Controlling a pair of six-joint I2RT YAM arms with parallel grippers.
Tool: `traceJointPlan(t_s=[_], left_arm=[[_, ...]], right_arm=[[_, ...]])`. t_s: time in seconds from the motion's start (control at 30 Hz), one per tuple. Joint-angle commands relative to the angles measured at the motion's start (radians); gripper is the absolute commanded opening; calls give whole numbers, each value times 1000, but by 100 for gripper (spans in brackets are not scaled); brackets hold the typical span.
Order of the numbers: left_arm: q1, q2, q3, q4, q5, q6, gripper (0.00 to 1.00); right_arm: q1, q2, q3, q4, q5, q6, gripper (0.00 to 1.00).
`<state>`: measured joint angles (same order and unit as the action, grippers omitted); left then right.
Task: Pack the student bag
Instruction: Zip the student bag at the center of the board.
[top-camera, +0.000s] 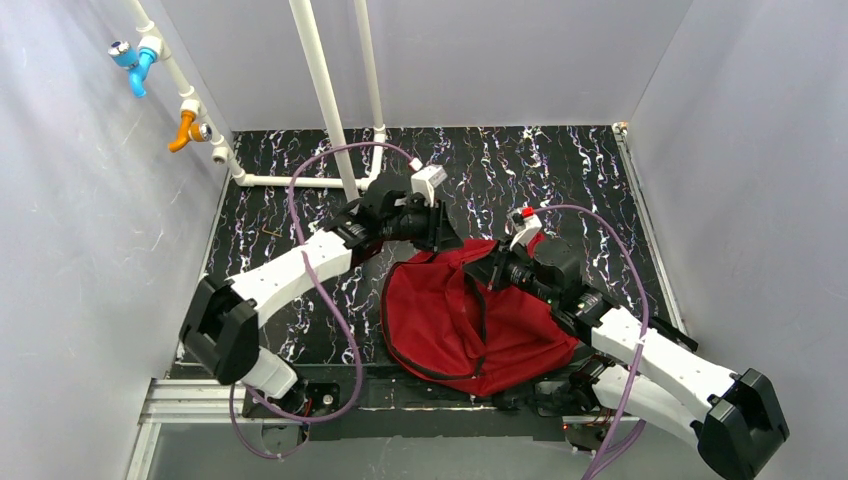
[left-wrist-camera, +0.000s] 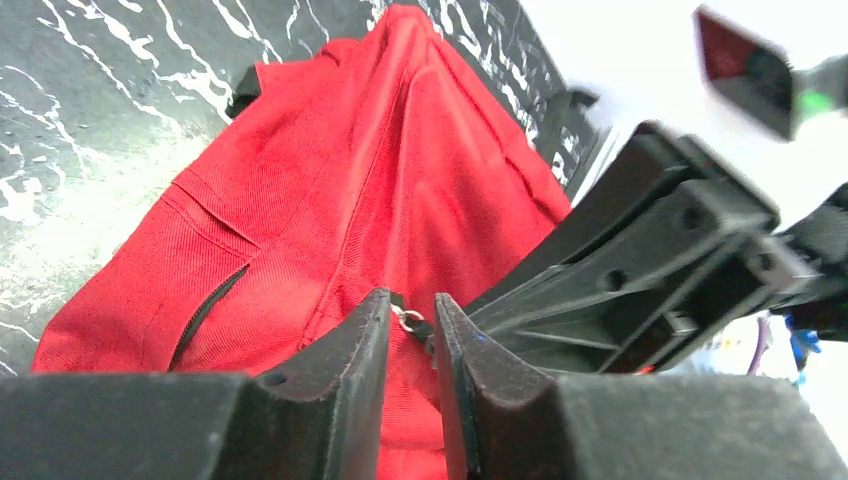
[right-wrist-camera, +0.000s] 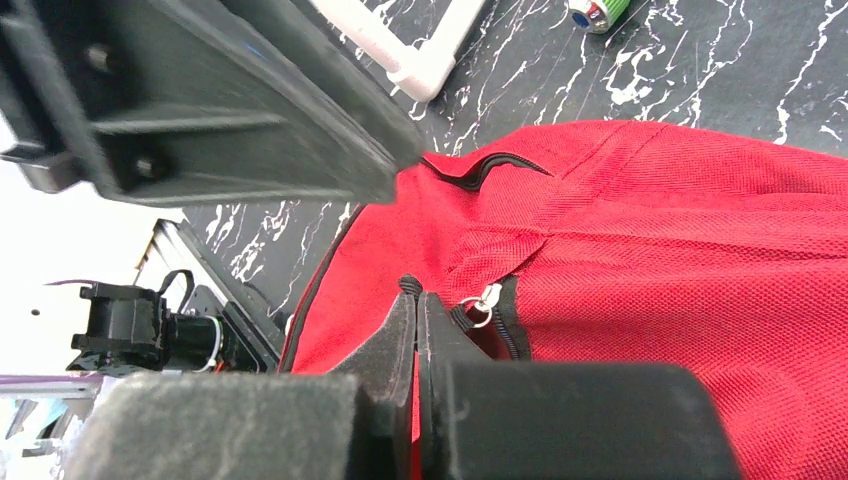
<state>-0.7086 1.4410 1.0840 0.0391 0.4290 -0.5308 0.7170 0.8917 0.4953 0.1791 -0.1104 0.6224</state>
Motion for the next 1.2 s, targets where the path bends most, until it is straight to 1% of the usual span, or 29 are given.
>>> traceJointPlan(t_s=[0.0,0.03,0.1,0.17,0.27,0.5,0.6,0.7,0.9,1.03,1.1,1.17], left_arm=[[18,84,63,-188,207,222,27],[18,93,69,-203,232,259,32],[18,109,89,-262,252,341,35],[20,121,103,-310,238,404,36],[23,135,116,-330,210,456,37],[23,219,169,-358,120,479,40],[23,239,180,-364,90,487,43],[22,249,179,-339,136,487,48],[19,267,182,-294,200,472,51],[18,301,204,-292,298,459,52],[18,316,210,-294,315,455,51],[19,327,217,-287,312,445,49]], right_arm=[[-3,-35,12,3,-17,-24,1],[-4,-37,12,2,-19,-24,1],[-5,-40,12,2,-21,-23,1],[-5,-38,13,1,-21,-26,1],[-8,-32,14,5,-26,-30,1],[-10,-17,14,28,-39,-20,1],[-11,-12,12,32,-41,-19,1],[-13,-4,11,46,-47,-15,1],[-14,22,15,67,-62,-12,1],[-16,21,17,69,-62,-13,1],[-17,19,17,68,-62,-12,1],[-17,17,15,68,-61,-12,1]])
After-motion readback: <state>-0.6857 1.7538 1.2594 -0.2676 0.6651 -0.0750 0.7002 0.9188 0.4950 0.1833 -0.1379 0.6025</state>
